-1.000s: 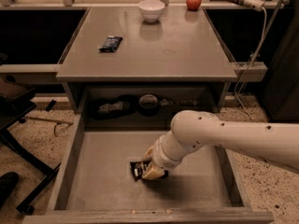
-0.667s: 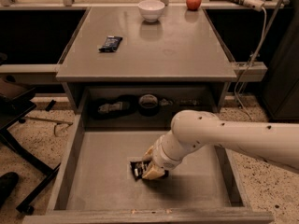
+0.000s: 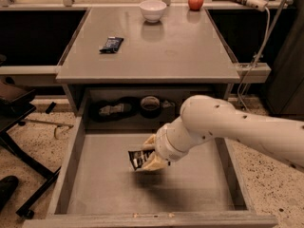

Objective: Pick rxbar chocolate from top drawer and place on counter

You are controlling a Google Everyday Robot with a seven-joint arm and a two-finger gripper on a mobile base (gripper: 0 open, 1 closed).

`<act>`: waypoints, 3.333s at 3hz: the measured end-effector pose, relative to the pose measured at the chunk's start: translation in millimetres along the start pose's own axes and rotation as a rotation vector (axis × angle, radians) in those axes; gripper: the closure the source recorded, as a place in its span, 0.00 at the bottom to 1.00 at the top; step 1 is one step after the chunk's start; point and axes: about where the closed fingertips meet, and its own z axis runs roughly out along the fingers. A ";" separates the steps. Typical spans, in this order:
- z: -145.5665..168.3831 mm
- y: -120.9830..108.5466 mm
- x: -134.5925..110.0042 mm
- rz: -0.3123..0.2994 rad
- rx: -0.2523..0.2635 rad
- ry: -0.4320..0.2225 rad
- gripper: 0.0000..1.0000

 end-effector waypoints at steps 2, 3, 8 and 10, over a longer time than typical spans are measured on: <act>-94.8 -9.6 -86.1 -0.160 0.074 -0.115 1.00; -96.9 -10.3 -88.4 -0.162 0.077 -0.118 1.00; -197.1 -213.9 -236.5 -0.487 0.354 -0.094 1.00; -209.2 -225.0 -249.5 -0.476 0.389 -0.099 1.00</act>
Offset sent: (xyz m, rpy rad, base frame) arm -0.0111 0.0333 0.1869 0.1563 -0.2119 0.1444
